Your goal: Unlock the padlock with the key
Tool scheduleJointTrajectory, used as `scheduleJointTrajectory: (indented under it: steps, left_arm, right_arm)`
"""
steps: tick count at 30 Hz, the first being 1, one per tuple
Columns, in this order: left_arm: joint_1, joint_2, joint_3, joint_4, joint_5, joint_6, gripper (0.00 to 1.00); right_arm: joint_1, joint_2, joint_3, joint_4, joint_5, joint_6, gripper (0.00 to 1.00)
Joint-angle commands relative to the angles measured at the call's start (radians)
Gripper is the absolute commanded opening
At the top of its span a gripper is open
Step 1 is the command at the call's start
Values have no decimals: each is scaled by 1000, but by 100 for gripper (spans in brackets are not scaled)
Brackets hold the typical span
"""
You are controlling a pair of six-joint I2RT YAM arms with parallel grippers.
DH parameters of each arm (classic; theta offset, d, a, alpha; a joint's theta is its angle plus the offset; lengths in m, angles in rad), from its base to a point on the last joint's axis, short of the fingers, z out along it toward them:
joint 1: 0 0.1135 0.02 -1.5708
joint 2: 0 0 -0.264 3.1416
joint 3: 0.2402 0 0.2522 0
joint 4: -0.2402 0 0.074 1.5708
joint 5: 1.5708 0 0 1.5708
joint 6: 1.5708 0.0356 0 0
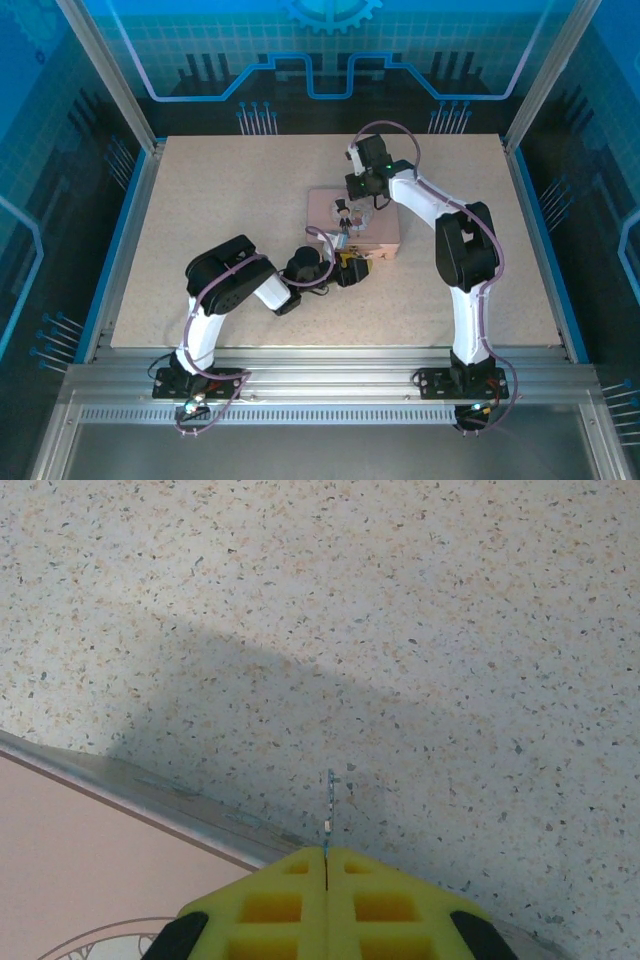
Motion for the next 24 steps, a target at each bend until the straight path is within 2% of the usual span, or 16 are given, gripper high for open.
scheduleJointTrajectory:
  steps: [1,7,15,24]
  left_arm:
    - [11,13,15,17,-61,-11,60]
    - [34,6,-20,5,-39,-50,51]
    - [54,-6,2,-90,-13,-44,40]
    - [72,-16,29,-217,16,-32,19]
  right_arm:
    - [26,-28,-36,-84,-43,-6,0]
    - [26,-35,-52,-75,-41,-8,0]
    - [26,-43,-61,-66,-45,1,0]
    - [24,-59,-68,-60,-41,-3,0]
